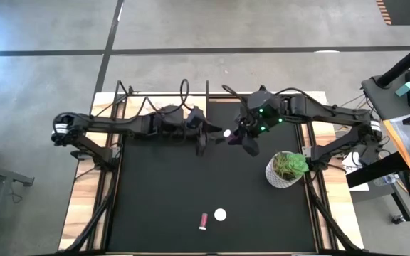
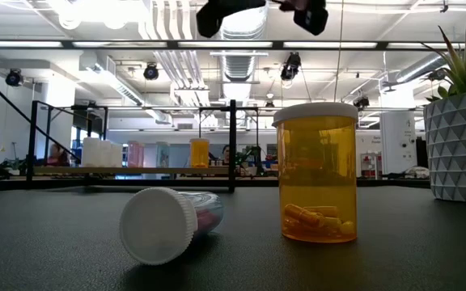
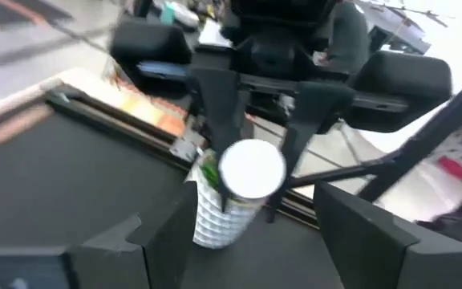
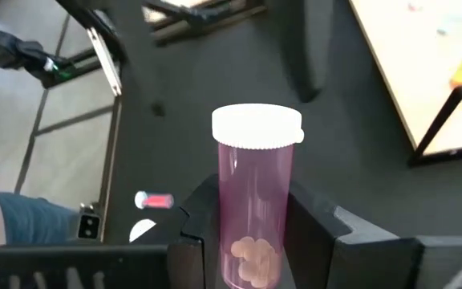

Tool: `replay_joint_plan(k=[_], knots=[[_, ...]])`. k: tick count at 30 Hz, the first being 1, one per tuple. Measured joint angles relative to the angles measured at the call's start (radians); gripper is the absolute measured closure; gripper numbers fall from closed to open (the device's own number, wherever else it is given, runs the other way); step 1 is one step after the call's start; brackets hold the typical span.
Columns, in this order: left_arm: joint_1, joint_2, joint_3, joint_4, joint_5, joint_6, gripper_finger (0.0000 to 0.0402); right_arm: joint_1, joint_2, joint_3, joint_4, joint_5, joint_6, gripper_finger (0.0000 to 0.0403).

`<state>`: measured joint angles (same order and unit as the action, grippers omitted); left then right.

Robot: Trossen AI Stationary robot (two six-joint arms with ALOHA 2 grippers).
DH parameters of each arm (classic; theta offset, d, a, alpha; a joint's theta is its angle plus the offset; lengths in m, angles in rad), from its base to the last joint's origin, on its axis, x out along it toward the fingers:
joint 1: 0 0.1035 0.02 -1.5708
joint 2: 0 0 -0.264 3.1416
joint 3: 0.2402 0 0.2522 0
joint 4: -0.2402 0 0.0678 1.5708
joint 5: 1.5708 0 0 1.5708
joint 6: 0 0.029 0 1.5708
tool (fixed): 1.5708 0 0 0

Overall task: Pick and place medicine bottles onto shelf by color
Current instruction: Put the pink pill bottle into the shelf

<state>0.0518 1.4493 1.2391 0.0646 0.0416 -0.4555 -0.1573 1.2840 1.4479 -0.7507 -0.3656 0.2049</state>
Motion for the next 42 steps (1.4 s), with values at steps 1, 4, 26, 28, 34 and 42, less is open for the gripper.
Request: replay_joint_plan(k=[1,4,26,28,34,42], knots=[[0.001,0.003,-0.002,-0.002,0.012,-0.019,0.0168,0.000,0.007,0.000,-0.008,0.000,-0.003,0.0305],[0.001,0.009,-0.003,-0.005,0.020,-0.038,0.0168,0.001,0.022,0.000,-0.020,0.000,-0.009,0.0305],[0.001,0.010,-0.009,-0.075,0.004,-0.097,0.0169,0.051,0.061,0.000,0.001,0.033,-0.027,0.0305],[0.001,0.010,-0.010,-0.076,0.005,-0.097,0.0169,0.051,0.067,0.000,0.005,0.034,-0.035,0.0305],[0.001,0.010,-0.010,-0.072,0.005,-0.097,0.0169,0.051,0.068,0.000,0.008,0.037,-0.048,0.0305],[0.001,0.010,-0.011,-0.023,-0.017,-0.084,0.0169,0.051,0.066,0.000,0.005,0.041,-0.068,0.0305]])
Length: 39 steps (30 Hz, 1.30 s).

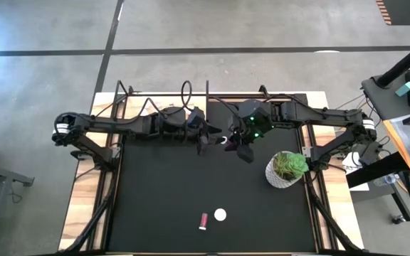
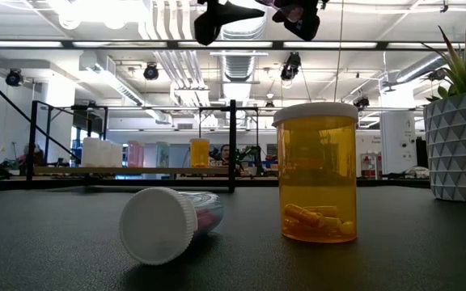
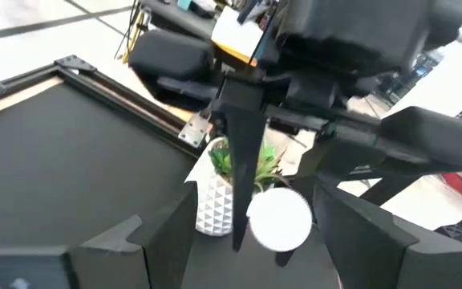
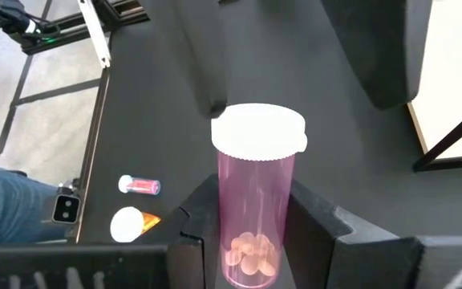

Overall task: Pick and place medicine bottles onto shelf by color
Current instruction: Put the pink pill bottle into the shelf

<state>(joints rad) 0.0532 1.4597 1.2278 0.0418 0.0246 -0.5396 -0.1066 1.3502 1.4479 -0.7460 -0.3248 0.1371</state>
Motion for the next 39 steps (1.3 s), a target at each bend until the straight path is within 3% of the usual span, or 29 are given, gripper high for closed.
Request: replay_joint_plan(k=[29,39], knots=[[-0.001,0.000,0.000,-0.007,0.007,-0.004,0.0170,-0.002,0.000,0.000,0.035,0.015,-0.018,0.0305],[-0.002,0.000,0.000,-0.006,0.024,0.000,0.0232,-0.002,0.000,0.000,0.052,0.023,-0.018,0.0305]])
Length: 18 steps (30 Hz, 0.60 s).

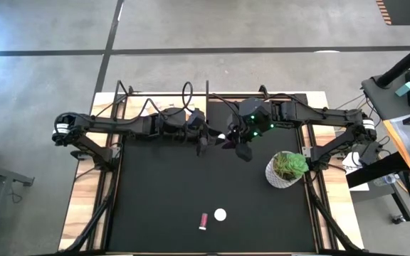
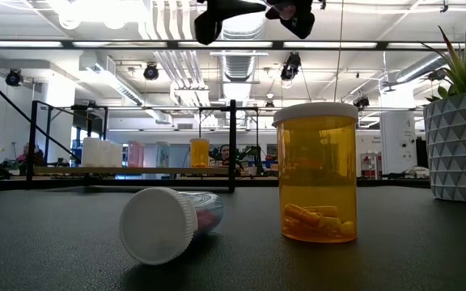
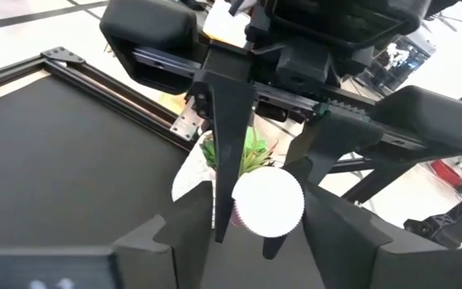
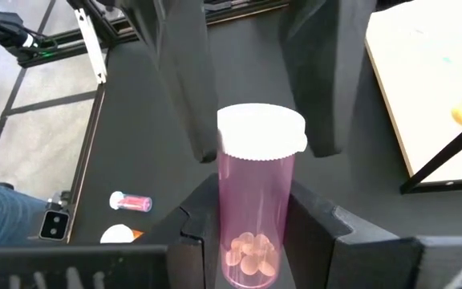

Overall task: Pick and place medicine bottles onto shelf by color
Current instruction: Put the pink pill bottle into the shelf

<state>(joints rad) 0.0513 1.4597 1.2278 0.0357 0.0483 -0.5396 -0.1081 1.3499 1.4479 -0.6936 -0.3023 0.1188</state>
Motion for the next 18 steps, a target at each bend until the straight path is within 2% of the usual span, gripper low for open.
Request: replay_joint_plan(k=[11,18], knots=[[0.000,0.000,0.000,0.002,0.006,0.003,0.0296,0.000,0.000,0.000,-0.002,0.004,0.004,0.0305],[0.000,0.000,0.000,0.001,0.007,0.002,0.0301,0.000,0.000,0.000,-0.004,0.004,-0.003,0.0305]])
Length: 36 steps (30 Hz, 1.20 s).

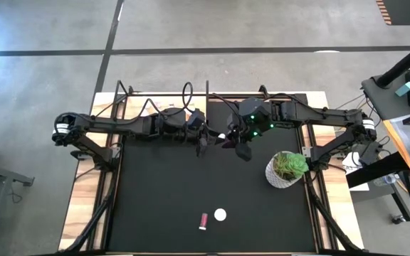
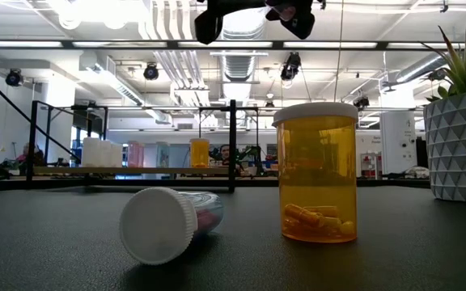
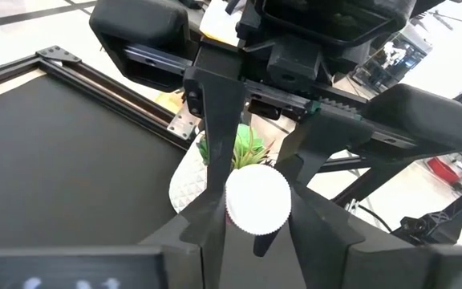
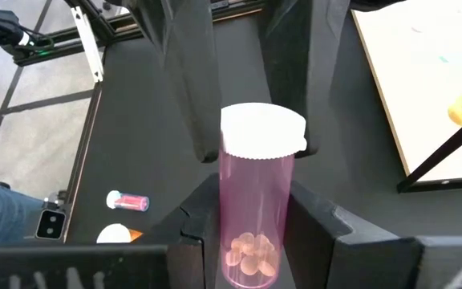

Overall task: Pick and place medicine bottles onto shelf by color
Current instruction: Put the pink pill bottle into the shelf

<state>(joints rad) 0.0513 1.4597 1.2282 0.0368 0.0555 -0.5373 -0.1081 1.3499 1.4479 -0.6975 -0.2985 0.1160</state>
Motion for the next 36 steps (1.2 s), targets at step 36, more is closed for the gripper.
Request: replay_joint_plan(k=[36], knots=[[0.093,-0.008,0.000,-0.091,-0.069,0.055,0.0297,-0.001,-0.252,0.000,-0.236,0.062,0.025,0.0172]])
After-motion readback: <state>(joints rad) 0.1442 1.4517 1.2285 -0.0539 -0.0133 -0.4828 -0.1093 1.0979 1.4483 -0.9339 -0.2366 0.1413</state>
